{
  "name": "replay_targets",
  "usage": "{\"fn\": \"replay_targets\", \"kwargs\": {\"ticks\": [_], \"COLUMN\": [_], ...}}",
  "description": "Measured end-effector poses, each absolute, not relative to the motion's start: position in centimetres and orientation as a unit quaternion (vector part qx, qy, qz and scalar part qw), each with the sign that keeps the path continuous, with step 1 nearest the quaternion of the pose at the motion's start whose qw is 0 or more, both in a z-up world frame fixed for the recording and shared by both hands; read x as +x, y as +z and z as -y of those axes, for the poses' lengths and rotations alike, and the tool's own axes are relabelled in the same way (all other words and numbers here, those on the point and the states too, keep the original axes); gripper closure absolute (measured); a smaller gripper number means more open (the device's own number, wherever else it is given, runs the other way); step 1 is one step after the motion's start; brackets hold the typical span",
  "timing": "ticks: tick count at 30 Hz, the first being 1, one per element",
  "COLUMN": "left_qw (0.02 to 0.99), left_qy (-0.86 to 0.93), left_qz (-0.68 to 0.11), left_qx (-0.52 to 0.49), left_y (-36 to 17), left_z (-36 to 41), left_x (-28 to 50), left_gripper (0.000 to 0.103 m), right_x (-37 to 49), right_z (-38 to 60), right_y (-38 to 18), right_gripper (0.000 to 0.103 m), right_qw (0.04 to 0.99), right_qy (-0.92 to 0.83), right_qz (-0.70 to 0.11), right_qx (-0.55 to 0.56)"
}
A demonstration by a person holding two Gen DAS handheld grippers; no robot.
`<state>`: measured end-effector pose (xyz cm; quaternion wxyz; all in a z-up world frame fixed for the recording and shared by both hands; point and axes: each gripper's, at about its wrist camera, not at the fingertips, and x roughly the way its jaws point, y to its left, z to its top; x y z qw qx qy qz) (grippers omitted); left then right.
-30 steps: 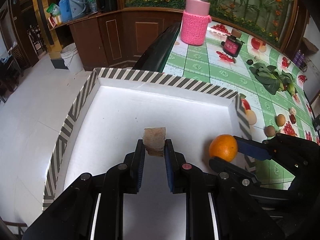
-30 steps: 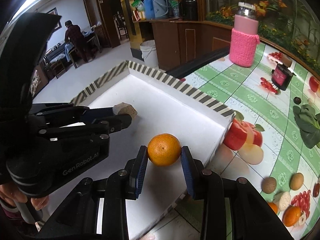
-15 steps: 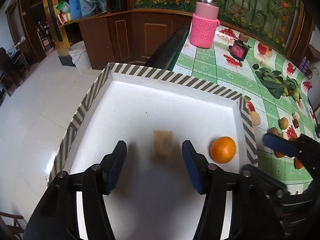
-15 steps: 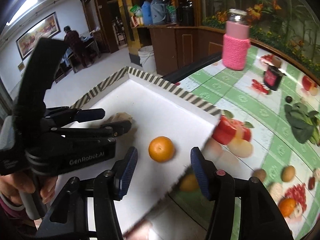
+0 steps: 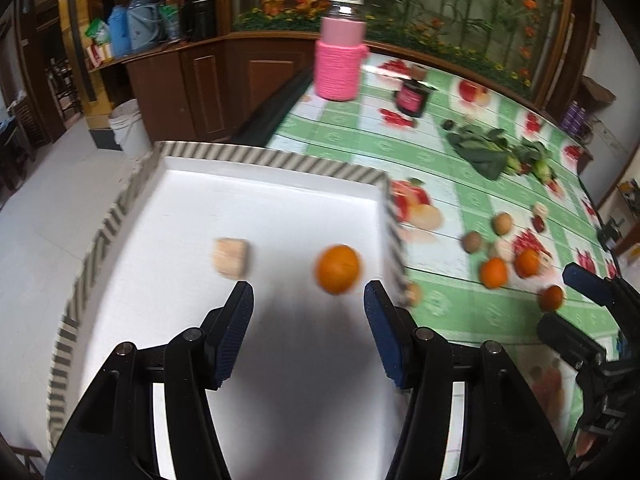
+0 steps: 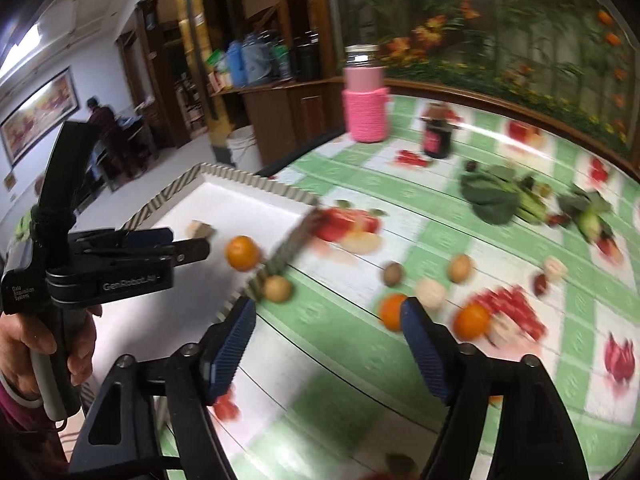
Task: Organize fruits
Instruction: 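Move both tools back to the table toward two oranges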
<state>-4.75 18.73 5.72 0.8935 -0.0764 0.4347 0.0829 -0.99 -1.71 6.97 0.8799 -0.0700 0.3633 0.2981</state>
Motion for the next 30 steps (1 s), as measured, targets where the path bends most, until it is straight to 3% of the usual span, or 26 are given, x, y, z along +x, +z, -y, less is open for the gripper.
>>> {"fn": "replay_targets", "kwargs": {"ticks": [14, 23, 30], "left_qw": [0.888, 0.886, 0.881], "left_qy": [-0.001, 0.0, -0.014], "left_qz": [-0.458, -0.46, -0.471], "left_qx": [-0.04, -0.048, -0.036], "left_y": [4.9, 5.5, 4.7], "left_z": [-9.8, -10.1, -8.4], "left_x": [-4.1, -3.3, -2.1], "left_gripper": [0.047, 0.047, 0.047], "right_x": [-2.1, -1.6, 0.5], "right_z": [13.0, 13.7, 12.1], "right_y": [4.3, 3.3, 2.5], "right_gripper": [0.022, 0.022, 0.035], "right_qw": [0.897, 0.894, 0.884], "right_qy": [0.194, 0.198, 0.217], "right_qz": [-0.392, -0.399, -0.411], "right_qx": [-0.056, -0.045, -0.053]}}
